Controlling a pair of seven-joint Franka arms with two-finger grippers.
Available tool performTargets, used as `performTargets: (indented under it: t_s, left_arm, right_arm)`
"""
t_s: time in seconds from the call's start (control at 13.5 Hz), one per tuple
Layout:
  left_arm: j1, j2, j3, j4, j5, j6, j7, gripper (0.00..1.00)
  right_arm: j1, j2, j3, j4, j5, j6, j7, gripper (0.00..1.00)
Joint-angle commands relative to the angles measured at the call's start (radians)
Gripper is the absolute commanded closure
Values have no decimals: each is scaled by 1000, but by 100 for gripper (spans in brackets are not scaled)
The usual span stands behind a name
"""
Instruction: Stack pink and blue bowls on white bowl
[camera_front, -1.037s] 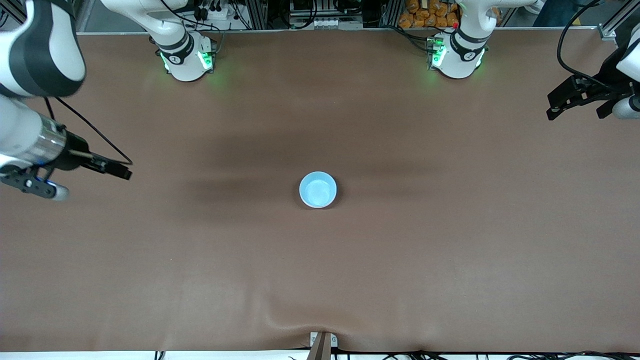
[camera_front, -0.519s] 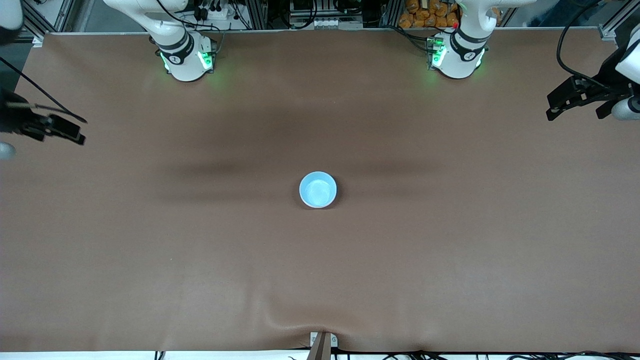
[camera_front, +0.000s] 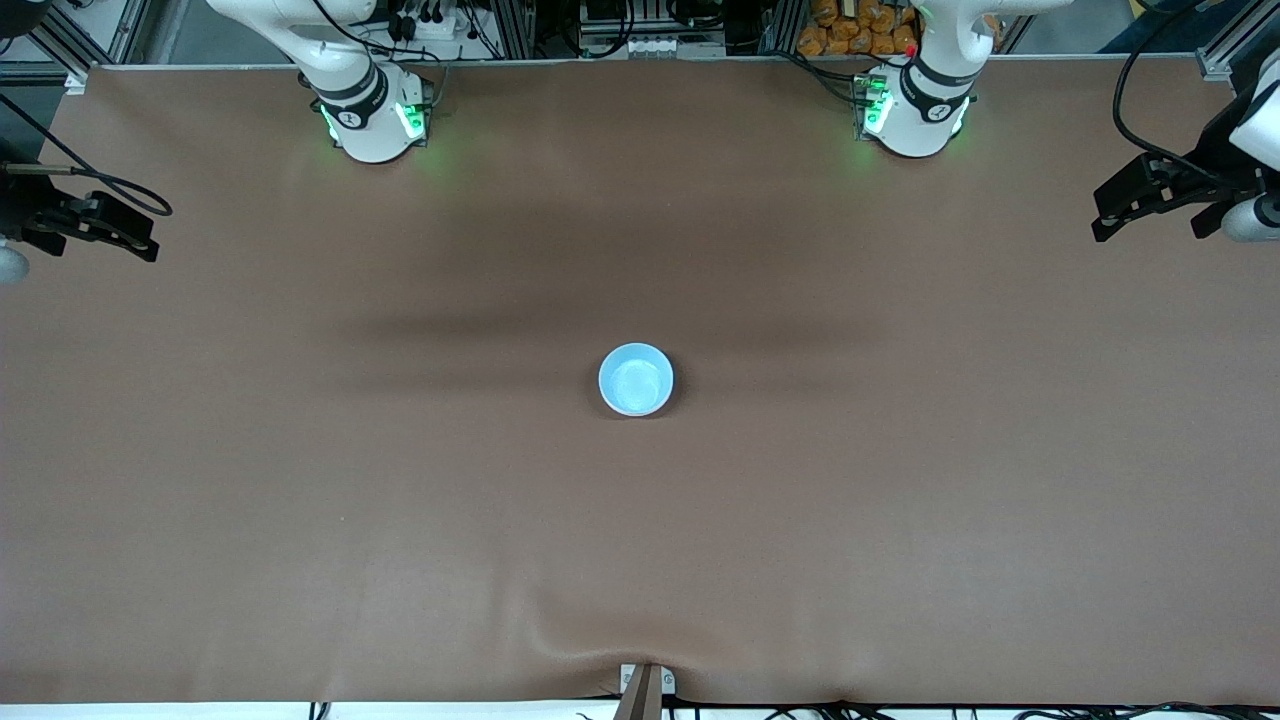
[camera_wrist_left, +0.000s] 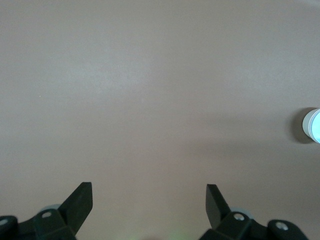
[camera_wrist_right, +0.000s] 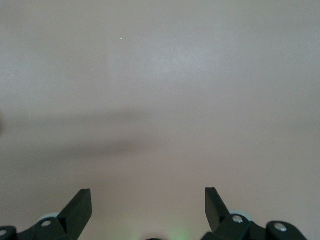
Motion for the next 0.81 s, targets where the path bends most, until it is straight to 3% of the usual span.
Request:
performTargets:
  t_s: [0.0,0.22,0.74]
  left_arm:
    - [-2,-26,4,-11,-14,-12,18,0]
    - [-3,-36,1,-10,-13,-36,4,0]
    - [-11,-51,-22,-4,-17,-64,-27,0]
  right_arm:
    - [-21,-5,4,21,28,-11,-8,0]
    - [-20,-7,-31,18,91,-8,-8,0]
    - [-11,-6,-28,7,96,-3,-3,0]
